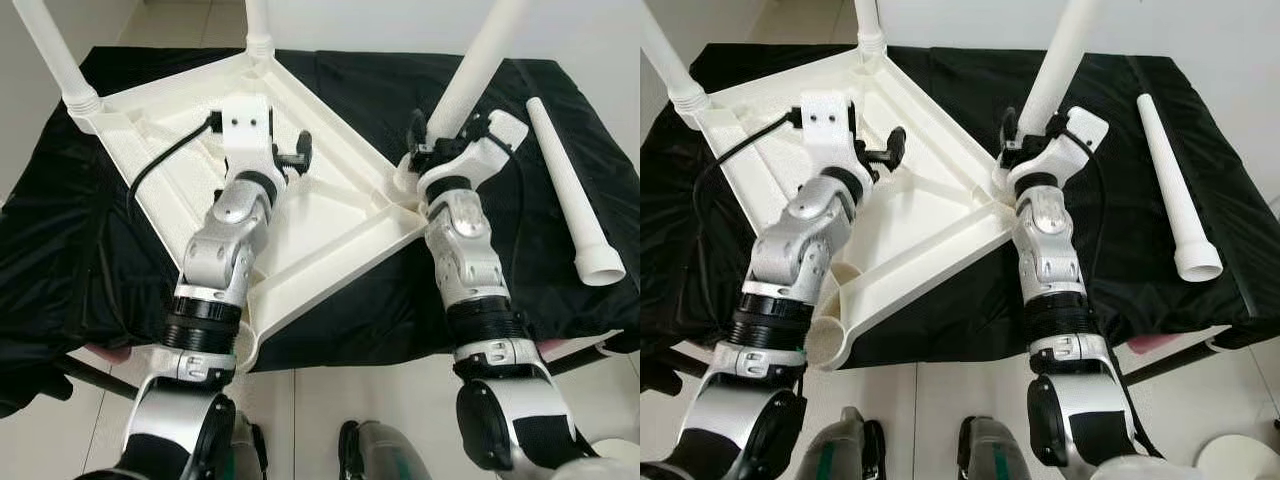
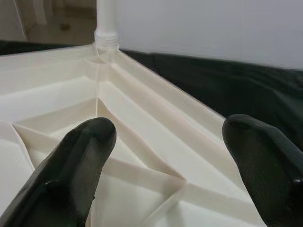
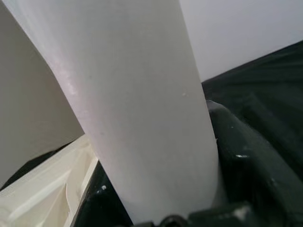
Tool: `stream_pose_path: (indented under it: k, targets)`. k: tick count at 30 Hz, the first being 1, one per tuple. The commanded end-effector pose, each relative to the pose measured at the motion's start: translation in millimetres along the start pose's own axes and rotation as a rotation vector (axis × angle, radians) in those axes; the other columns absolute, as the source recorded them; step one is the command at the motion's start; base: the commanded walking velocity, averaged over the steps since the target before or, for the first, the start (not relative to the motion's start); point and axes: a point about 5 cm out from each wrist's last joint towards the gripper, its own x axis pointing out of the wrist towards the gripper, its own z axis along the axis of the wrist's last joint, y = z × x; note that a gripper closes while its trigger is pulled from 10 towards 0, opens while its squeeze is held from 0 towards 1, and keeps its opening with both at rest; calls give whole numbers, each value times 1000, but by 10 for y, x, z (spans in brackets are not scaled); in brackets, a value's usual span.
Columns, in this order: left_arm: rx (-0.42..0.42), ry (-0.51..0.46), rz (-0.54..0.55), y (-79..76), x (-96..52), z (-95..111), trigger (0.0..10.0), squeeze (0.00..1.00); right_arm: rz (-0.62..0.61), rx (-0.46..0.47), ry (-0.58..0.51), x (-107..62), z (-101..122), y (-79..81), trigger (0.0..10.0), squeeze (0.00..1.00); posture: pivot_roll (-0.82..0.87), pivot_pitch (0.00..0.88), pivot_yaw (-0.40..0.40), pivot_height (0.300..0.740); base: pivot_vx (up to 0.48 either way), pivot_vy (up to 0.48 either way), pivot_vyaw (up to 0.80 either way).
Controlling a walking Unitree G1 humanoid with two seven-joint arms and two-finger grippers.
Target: Building children table
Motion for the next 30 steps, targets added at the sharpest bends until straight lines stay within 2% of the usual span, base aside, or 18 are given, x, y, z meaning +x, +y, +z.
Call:
stream_pose_path:
  k: [1, 4, 6, 9, 11, 18, 21, 23, 24, 25, 28, 30]
  targets:
    - [-2, -46, 31, 61, -30, 13, 10000, 0, 33, 17, -29, -16, 70, 45, 10000, 0, -107, 2, -12, 740, 0, 0, 0]
    - [-4, -57, 37, 108, -63, -35, 10000, 0, 47, 15, -44, -49, 82, 67, 10000, 0, -110, 0, -15, 740, 0, 0, 0]
    - [92, -81, 53, 136, -136, -168, 10000, 0, 31, -14, -62, -87, 87, 48, 10000, 0, -117, 0, -9, 740, 0, 0, 0]
    - [101, -83, 48, 135, -156, -195, 10000, 0, 29, -14, -64, -97, 84, 45, 10000, 0, -117, 0, -9, 740, 0, 0, 0]
    - [145, -94, 53, 128, -216, -275, 10000, 0, 38, -13, -55, -144, 62, 20, 10000, 0, -118, 0, -5, 740, 0, 0, 0]
    - [151, -73, 36, 142, -281, -359, 10000, 0, 47, -41, -40, -189, 22, 6, 10000, 0, -126, 0, 7, 740, 0, 0, 0]
    - [253, -56, -78, 9, -364, -391, 10000, 0, 22, -77, -19, -193, -31, -110, 10000, 0, -104, 0, 10, 740, 0, 0, 0]
    - [253, -56, -78, 9, -364, -391, 10000, 0, 22, -77, -19, -193, -31, -110, 10000, 0, -104, 0, 10, 740, 0, 0, 0]
    - [263, -55, -181, -86, -419, -380, 10000, 0, -4, -104, -9, -165, -62, -173, 10000, 0, -98, 0, 9, 740, 0, 0, 0]
    - [263, -55, -181, -86, -419, -380, 10000, 0, -4, -104, -9, -165, -62, -173, 10000, 0, -98, 0, 9, 740, 0, 0, 0]
    - [250, -55, -321, -208, -472, -341, 10000, 0, -18, -129, -28, -119, -35, -213, 10000, 0, -102, 0, 17, 740, 0, 0, 0]
    - [259, -37, -360, -256, -472, -359, 10000, 0, -23, -132, -35, -104, -19, -230, 10000, 0, -109, 4, 23, 740, 0, 0, 0]
